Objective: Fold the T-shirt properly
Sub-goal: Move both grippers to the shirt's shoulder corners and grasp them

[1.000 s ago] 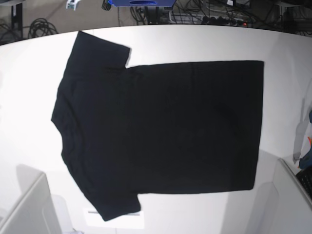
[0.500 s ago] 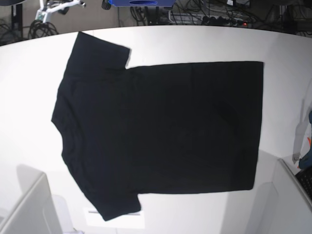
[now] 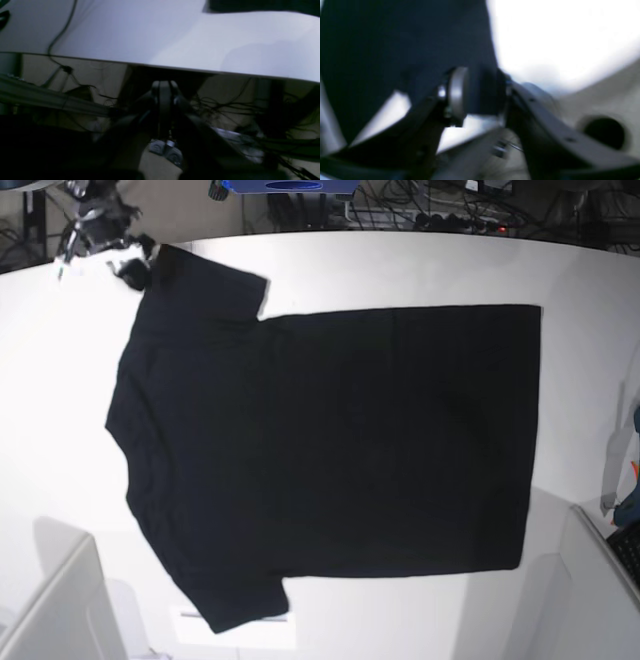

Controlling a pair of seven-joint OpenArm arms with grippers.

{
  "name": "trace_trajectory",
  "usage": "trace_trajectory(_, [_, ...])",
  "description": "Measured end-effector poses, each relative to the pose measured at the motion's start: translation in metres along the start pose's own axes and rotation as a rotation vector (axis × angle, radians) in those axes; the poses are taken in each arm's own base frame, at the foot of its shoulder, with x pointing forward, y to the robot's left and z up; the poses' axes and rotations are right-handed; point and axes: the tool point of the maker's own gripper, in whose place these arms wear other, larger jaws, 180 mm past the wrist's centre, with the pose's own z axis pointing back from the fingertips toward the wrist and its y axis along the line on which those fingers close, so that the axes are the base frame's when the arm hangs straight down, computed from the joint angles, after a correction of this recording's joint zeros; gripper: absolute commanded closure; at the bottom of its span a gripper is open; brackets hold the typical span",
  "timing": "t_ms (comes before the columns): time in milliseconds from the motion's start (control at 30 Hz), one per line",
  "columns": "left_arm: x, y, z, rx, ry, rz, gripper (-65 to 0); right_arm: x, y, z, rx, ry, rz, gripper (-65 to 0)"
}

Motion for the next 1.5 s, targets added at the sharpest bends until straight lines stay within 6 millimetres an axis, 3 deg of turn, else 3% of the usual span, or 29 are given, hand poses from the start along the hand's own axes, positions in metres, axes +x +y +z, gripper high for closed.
trace_trajectory(167, [0.006, -0.001, -0.008, -0.002, -0.023, 0.003, 0.0, 0.013, 0.015, -0.022, 0.098, 0.031, -0.076, -23.6])
trace_trajectory(300, [0.012, -0.004, -0.015, 0.001, -0.049, 0.017, -31.9, 0.017, 0.027, -0.040, 0.165, 0.085, -0.142, -23.6])
trace_trajectory(400, [0.017, -0.007, -0.024, -0.004, -0.059, 0.021, -39.0, 0.014, 0.022, -0.048, 0.157, 0.112, -0.156, -23.6])
trace_trajectory(500, [0.011, -0.009, -0.043, -0.028, 0.037, 0.002, -39.0, 0.006, 0.010, -0.049, 0.128, 0.135, -0.175, -23.7])
trace_trajectory(633, [0.028, -0.010, -0.060, -0.018, 0.024, 0.017, -38.8, 0.031, -0.006, -0.043, 0.091, 0.067, -0.175, -23.7])
trace_trajectory(733, [0.033, -0.006, -0.054, -0.010, 0.042, 0.011, -38.8, 0.041, -0.018, -0.036, 0.065, 0.055, -0.168, -23.7])
trace_trajectory(800, [0.029, -0.017, -0.041, -0.089, 0.087, -0.005, -38.8, 0.037, -0.026, -0.030, 0.048, 0.103, -0.163, -23.9])
trace_trajectory(900, [0.011, -0.037, -0.036, -0.182, 0.180, 0.004, -38.8, 0.043, -0.035, -0.026, 0.023, 0.086, -0.167, -32.9])
trace_trajectory(967, [0.012, -0.047, -0.046, -0.214, 0.191, 0.011, -38.8, 0.043, -0.038, -0.026, 0.006, 0.085, -0.151, -38.7])
trace_trajectory(1133, [0.035, -0.033, -0.067, -0.144, 0.168, 0.024, -39.7, 0.041, -0.038, -0.027, 0.002, 0.089, -0.148, -40.4])
trace_trajectory(1267, [0.049, -0.029, -0.070, -0.141, 0.174, 0.039, -39.7, 0.017, -0.039, -0.044, 0.002, 0.170, -0.172, -40.4])
trace_trajectory(1433, [0.064, -0.022, -0.084, -0.171, 0.201, 0.027, -39.8, 0.003, -0.023, -0.050, 0.080, 0.203, -0.070, -39.9])
trace_trajectory(1500, [0.064, -0.015, -0.084, -0.167, 0.228, 0.016, -39.8, -0.001, -0.025, -0.051, 0.061, 0.205, -0.050, -38.0])
